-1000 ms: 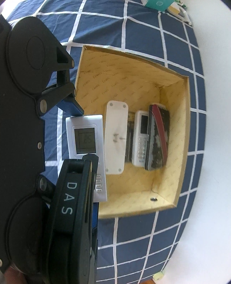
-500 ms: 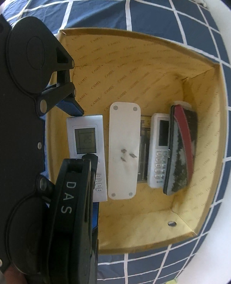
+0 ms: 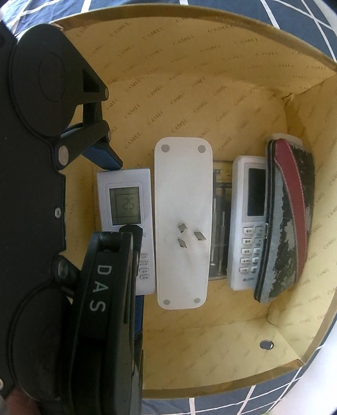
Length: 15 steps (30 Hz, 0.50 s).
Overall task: Organize objects
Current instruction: 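Lower the white remote into the box beside the plug adapter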
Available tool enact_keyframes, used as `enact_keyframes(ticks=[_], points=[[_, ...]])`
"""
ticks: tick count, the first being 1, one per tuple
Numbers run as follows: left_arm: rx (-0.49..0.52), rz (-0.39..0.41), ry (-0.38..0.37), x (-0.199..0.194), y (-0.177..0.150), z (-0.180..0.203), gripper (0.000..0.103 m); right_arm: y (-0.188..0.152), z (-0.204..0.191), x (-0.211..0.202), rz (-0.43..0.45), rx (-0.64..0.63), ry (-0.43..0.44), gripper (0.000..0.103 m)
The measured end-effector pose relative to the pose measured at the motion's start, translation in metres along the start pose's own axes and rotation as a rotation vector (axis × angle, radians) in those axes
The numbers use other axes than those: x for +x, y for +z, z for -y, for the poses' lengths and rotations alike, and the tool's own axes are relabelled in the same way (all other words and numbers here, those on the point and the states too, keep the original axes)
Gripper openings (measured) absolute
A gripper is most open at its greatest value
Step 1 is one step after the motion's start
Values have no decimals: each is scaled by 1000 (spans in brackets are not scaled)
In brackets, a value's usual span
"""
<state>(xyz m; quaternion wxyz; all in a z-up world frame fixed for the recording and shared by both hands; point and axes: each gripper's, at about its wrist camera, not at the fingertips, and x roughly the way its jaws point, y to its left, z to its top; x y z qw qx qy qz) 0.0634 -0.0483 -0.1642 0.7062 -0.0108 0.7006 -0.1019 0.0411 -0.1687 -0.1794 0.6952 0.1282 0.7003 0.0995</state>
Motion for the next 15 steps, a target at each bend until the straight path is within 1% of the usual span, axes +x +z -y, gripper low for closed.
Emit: enact_keyframes(ticks=[7, 15], points=[[6, -19, -11, 7, 5, -2, 71, 5, 2, 8, -12, 9, -11, 70], [12, -24, -15, 9, 6, -4, 72, 8, 2, 15, -22, 7, -25, 70]])
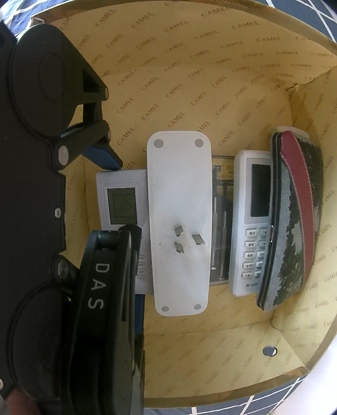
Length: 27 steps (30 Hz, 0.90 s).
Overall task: Organize objects
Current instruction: 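Lower the white remote into the box beside the plug adapter, then open the right gripper and release the remote in the box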
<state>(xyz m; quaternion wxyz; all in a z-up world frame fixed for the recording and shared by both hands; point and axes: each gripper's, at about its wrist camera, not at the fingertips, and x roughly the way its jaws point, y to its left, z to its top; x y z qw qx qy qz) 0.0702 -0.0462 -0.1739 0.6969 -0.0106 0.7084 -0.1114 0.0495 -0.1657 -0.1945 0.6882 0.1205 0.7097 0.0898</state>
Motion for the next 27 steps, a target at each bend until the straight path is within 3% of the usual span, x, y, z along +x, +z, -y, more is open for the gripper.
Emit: enact_keyframes(ticks=[12, 27], points=[[-6, 8, -2, -10, -1, -4, 73, 1, 2, -1, -11, 0, -2, 70], [-50, 127, 3, -64, -23, -1, 78, -10, -14, -45, 64, -57, -8, 75]])
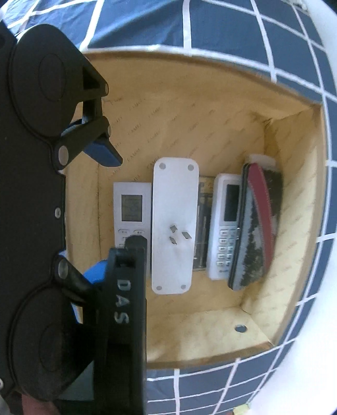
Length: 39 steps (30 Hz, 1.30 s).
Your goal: Organize objects
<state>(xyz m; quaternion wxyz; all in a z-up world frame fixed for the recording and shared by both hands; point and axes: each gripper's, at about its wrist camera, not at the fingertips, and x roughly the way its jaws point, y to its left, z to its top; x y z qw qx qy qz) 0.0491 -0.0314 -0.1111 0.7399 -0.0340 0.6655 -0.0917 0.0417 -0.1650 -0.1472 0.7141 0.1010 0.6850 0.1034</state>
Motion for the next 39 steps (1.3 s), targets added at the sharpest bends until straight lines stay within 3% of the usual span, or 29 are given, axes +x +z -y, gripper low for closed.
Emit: enact_keyframes(ticks=[11, 22, 32, 39], points=[[-24, 119, 59, -62, -12, -4, 81, -13, -2, -73, 144, -21, 17, 81], [-14, 212, 102, -107, -24, -11, 97, -41, 7, -125, 265, -53, -31, 89], [-1, 241, 124, -126, -28, -12, 103, -61, 19, -151, 302, -55, -59, 102], [1, 245, 131, -131, -35, -13, 103, -70, 17, -158, 301, -76, -67, 103]])
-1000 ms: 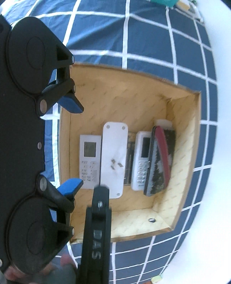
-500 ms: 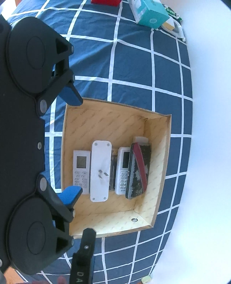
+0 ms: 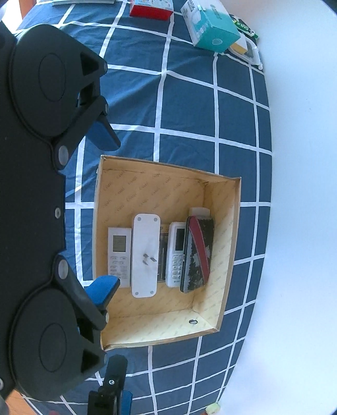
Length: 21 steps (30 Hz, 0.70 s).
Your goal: Organize objects
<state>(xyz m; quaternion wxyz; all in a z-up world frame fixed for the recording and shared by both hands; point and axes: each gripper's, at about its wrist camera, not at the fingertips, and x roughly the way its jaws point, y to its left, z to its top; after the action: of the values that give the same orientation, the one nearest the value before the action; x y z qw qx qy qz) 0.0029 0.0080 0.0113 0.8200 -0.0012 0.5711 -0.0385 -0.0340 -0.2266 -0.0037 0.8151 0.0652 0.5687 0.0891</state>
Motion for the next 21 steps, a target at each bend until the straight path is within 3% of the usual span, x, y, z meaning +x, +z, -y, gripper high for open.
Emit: enact_keyframes(ticks=[21], points=[[38, 29, 14, -10, -6, 3, 103, -10, -4, -9, 5, 15, -4, 103]])
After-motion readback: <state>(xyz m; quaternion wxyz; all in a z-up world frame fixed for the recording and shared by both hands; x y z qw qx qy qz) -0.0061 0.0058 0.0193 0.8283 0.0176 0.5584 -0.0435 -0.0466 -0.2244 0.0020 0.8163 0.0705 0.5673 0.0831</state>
